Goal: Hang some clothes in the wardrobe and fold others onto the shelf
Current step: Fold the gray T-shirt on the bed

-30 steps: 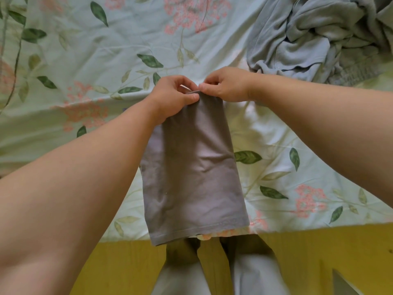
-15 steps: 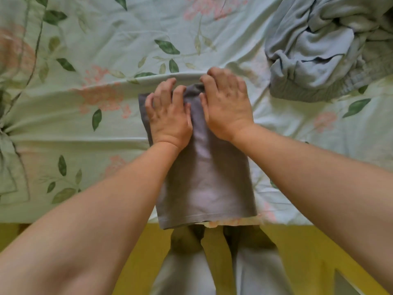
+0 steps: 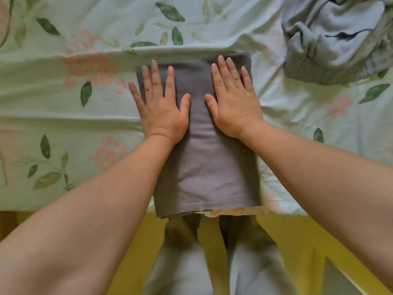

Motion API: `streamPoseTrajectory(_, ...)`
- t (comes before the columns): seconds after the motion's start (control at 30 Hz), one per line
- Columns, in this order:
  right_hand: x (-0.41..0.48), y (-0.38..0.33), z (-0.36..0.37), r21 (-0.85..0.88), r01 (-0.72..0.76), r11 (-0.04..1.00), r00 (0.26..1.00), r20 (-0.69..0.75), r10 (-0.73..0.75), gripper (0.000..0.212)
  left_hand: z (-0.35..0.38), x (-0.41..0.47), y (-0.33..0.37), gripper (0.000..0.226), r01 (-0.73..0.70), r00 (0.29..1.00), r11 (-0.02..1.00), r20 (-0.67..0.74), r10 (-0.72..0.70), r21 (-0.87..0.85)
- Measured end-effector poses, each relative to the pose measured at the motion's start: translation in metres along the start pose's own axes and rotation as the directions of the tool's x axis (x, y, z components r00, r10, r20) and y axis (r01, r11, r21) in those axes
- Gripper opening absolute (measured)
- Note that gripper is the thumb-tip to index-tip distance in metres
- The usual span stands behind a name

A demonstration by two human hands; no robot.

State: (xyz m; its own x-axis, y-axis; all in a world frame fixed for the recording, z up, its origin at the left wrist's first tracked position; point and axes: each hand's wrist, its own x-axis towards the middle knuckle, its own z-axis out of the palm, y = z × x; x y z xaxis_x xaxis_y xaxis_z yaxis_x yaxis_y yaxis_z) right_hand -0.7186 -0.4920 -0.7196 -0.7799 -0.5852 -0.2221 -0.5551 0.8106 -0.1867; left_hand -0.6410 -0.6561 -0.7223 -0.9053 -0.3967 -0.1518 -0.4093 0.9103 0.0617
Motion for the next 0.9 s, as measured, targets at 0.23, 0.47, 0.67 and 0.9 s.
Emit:
streamPoseTrajectory(0.23,-0.062,-0.020,0.038,0.006,-0.078,0.997,0.995,-0.061,0.079,0.066,0.029,-0.075,0.010,0.071,0.020,0.999,1.000,0.049,-0.019,-0.021)
streamPoseTrajectory(0.47,-0.067,-0.022,0.030,0.007,-0.080,0.997,0.995,-0.056,0.080,0.067,0.023,-0.077,0.007,0.072,-0.025,0.998,0.998,0.059,0.029,-0.064)
streamPoseTrajectory(0.67,-0.115,-0.017,0.045,-0.017,-0.061,0.998,0.997,0.052,0.062,0.069,0.034,-0.132,-0.028,0.072,-0.073,0.989,0.995,0.123,0.080,-0.062)
streamPoseTrajectory(0.9,-0.109,-0.012,0.023,0.144,-0.075,0.987,0.992,-0.086,0.088,0.061,0.014,-0.118,-0.029,0.065,0.078,0.992,0.913,-0.058,-0.110,-0.400)
